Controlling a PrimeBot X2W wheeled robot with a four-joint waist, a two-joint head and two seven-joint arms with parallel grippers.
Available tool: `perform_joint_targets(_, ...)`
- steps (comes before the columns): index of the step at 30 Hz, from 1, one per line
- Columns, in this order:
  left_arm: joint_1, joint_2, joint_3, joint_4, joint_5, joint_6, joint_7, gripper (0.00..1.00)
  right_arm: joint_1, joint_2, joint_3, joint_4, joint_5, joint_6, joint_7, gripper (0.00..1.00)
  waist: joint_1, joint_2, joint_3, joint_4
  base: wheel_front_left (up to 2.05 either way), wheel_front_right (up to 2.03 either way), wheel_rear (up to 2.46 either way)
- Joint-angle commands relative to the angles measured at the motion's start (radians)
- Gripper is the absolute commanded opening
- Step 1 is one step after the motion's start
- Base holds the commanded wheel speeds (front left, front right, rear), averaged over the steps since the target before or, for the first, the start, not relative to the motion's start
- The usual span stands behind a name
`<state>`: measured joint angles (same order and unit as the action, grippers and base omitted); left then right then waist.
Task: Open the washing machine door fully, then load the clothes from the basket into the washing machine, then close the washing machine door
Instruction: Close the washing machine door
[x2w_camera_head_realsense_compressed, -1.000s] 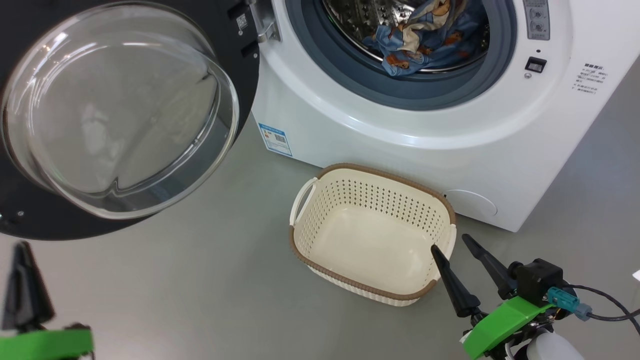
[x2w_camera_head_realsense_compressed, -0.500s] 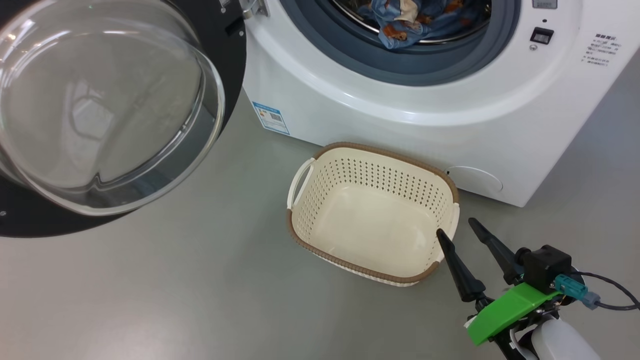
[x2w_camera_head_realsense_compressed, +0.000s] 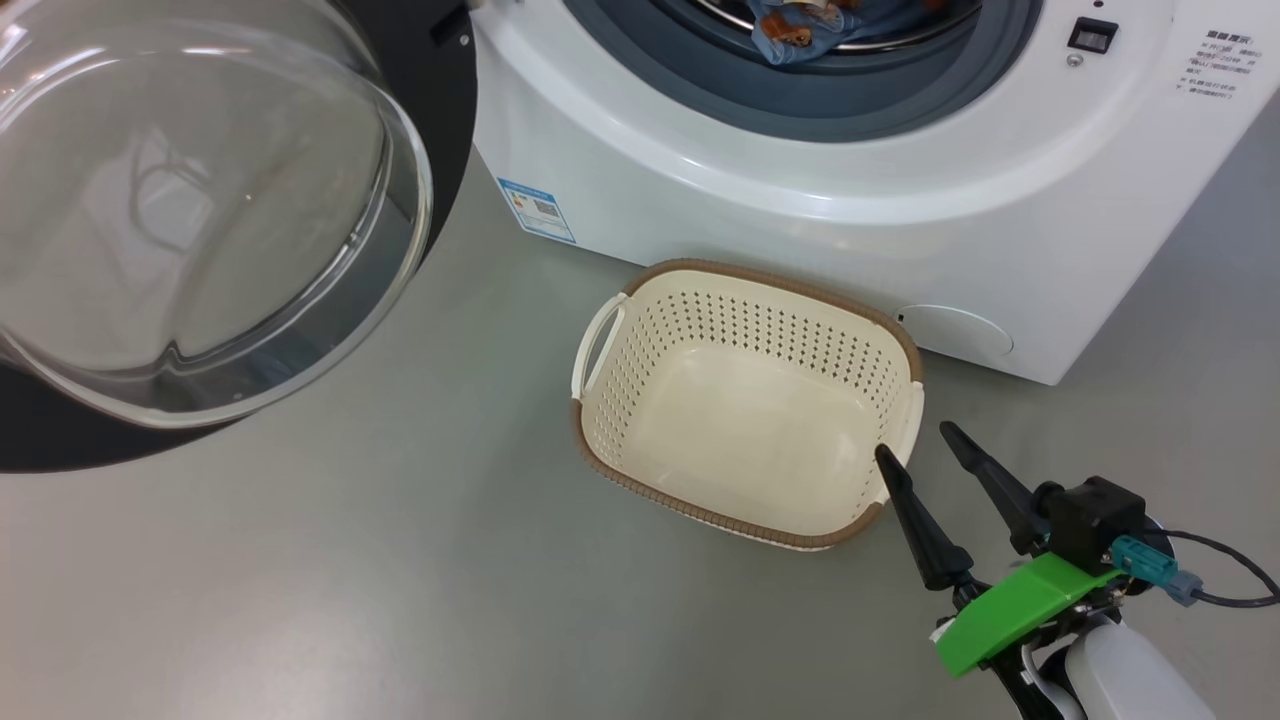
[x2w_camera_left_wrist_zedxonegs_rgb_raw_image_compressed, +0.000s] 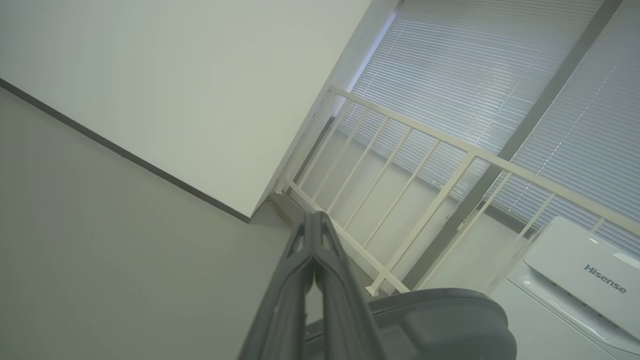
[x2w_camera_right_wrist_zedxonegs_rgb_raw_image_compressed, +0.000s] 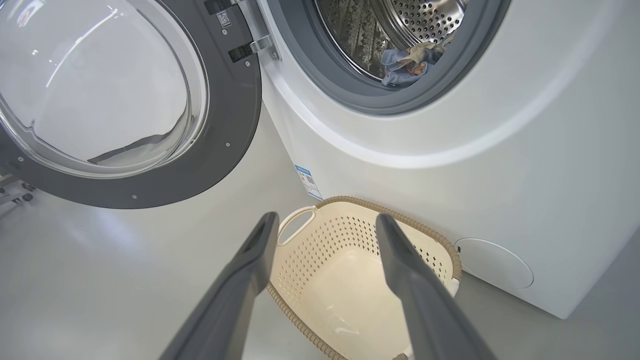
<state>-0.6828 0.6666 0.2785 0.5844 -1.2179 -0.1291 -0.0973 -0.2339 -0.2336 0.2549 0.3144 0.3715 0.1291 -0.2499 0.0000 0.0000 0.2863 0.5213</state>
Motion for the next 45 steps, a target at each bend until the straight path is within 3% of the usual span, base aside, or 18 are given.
perform_joint_targets(1,-0.052,0.107,-0.001,0.036,-0.027,-0.002,0.061,0.00,-0.025,0.002,0.033,-0.021,-0.007,0.002,-0.012,1.00,0.0000,0.0000,0.009,-0.004,0.00,0.00,0.00)
perform_joint_targets(7,-0.130,0.168,-0.073,0.177,-0.068,-0.002,0.202,0.00,-0.035,-0.009,0.050,-0.023,-0.007,0.002,-0.012,1.00,0.0000,0.0000,0.035,-0.016,0.00,0.00,0.00)
perform_joint_targets(18,-0.193,0.178,-0.132,0.261,-0.145,-0.002,0.399,0.00,-0.057,-0.022,0.068,-0.029,-0.016,0.002,-0.012,1.00,0.0000,0.0000,0.091,-0.037,0.00,0.00,0.00)
perform_joint_targets(35,-0.175,0.176,-0.144,0.267,-0.170,-0.002,0.353,0.00,-0.089,-0.026,0.079,-0.032,-0.021,0.002,-0.012,1.00,0.0000,0.0000,0.138,-0.049,0.00,0.00,0.00)
perform_joint_targets(45,-0.169,0.180,-0.169,0.270,-0.190,-0.002,0.399,0.00,-0.094,-0.019,0.078,-0.033,-0.020,0.002,-0.012,1.00,0.0000,0.0000,0.139,-0.062,0.00,0.00,0.00)
